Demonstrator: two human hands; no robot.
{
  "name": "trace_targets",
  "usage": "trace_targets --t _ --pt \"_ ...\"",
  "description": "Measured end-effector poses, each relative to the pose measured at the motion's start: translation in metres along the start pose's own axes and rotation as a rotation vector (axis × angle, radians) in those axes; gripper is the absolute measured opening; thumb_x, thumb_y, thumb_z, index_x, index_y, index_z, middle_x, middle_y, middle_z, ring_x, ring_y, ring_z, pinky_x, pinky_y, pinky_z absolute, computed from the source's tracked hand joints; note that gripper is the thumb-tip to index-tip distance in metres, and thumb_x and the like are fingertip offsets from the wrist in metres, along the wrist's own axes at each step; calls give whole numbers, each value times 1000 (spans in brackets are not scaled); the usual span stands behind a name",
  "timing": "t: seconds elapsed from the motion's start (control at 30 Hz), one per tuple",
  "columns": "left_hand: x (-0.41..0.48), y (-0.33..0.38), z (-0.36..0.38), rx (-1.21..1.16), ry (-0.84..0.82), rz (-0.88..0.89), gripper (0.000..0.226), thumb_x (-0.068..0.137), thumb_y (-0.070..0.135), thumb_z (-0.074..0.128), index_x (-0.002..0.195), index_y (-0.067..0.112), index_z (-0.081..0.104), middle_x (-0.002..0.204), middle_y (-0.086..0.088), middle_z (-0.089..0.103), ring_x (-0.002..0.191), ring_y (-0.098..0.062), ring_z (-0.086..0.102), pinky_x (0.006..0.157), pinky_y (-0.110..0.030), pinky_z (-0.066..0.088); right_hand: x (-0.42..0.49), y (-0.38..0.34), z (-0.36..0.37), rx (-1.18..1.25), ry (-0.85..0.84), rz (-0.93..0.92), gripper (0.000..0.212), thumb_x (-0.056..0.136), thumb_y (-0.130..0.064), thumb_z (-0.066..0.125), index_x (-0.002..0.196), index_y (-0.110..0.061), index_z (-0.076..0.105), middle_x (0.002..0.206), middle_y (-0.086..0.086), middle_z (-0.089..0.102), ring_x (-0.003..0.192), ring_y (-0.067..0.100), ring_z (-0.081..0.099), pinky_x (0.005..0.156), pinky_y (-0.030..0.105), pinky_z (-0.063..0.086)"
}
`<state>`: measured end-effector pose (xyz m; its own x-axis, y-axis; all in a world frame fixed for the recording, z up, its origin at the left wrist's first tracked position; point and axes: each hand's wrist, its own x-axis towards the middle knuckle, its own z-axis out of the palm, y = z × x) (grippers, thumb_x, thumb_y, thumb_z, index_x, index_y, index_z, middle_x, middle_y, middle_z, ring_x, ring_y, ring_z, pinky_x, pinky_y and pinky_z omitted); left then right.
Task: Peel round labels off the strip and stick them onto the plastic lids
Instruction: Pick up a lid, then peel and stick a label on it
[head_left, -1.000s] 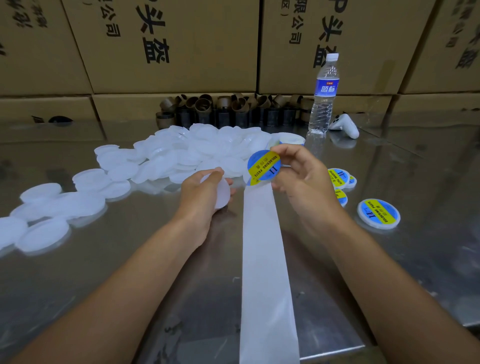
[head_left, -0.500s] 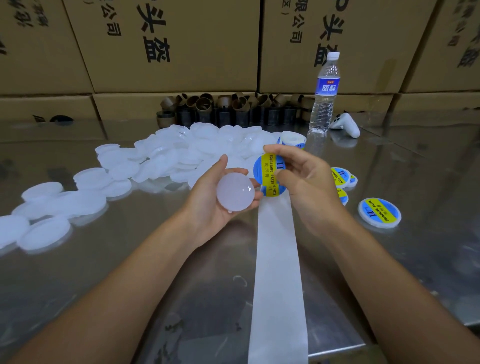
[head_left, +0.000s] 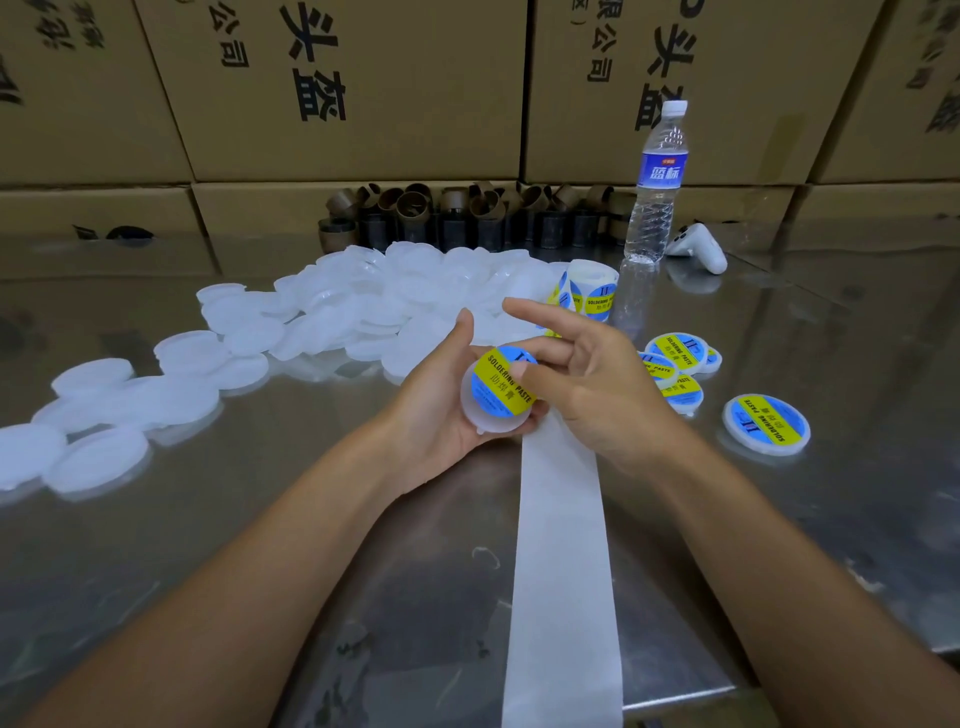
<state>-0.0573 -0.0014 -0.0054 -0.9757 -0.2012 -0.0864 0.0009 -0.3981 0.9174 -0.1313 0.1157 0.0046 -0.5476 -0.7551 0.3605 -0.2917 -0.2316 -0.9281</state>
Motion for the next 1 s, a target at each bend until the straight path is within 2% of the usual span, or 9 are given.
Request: trace_targets --t 0.13,0.23,0.43,0.53,0.6,0.67,0.77,1.0 --pt "1 0 1 -34 -15 -13 76 99 54 16 132 -9 44 134 -24 54 116 -37 54 105 -48 40 0 3 0 -43 -22 18 43 89 10 54 114 -26 54 81 -10 73 75 6 67 67 18 52" --pt "1 0 2 -57 -3 -21 78 99 55 18 141 -10 30 137 -25 50 129 -41 47 108 -52 37 -1 3 1 -71 -31 29 43 89 9 54 109 -29 56 82 -10 73 80 7 67 73 21 55" --pt "0 1 4 -56 17 -23 77 99 55 20 142 -9 30 139 -27 46 127 -38 48 107 -50 38 -1 5 2 -148 -14 16 46 86 8 56 104 -35 57 86 -6 72 83 17 64 80 34 55" --pt "0 1 5 -47 25 -26 77 99 55 21 142 -8 30 140 -29 44 116 -33 51 104 -48 39 -1 5 2 -160 -19 11 47 84 7 60 102 -36 57 83 -10 72 78 14 63 72 30 56" --pt "0 1 5 -53 24 -33 77 99 55 21 142 -8 30 140 -29 44 121 -36 50 106 -49 38 -2 5 2 -166 -26 13 49 83 7 61 102 -37 57 81 -12 72 73 8 63 63 23 54" --pt "0 1 5 -57 26 -39 77 99 55 21 142 -8 30 140 -29 44 130 -39 45 108 -50 37 -2 5 2 -185 -25 9 50 82 8 61 102 -38 57 82 -11 72 70 4 63 60 19 51" --pt "0 1 4 -62 27 -41 77 99 55 21 142 -8 29 140 -29 45 133 -39 41 109 -51 36 -2 5 2 -227 -16 -5 51 82 7 61 102 -40 57 85 -9 72 72 4 63 67 25 53" --pt "-1 1 6 -88 24 -36 75 99 54 22 144 -5 29 140 -28 45 130 -37 46 102 -47 41 -3 6 1 -279 -10 -16 52 81 7 60 102 -40 58 84 -11 72 80 9 65 80 42 55"
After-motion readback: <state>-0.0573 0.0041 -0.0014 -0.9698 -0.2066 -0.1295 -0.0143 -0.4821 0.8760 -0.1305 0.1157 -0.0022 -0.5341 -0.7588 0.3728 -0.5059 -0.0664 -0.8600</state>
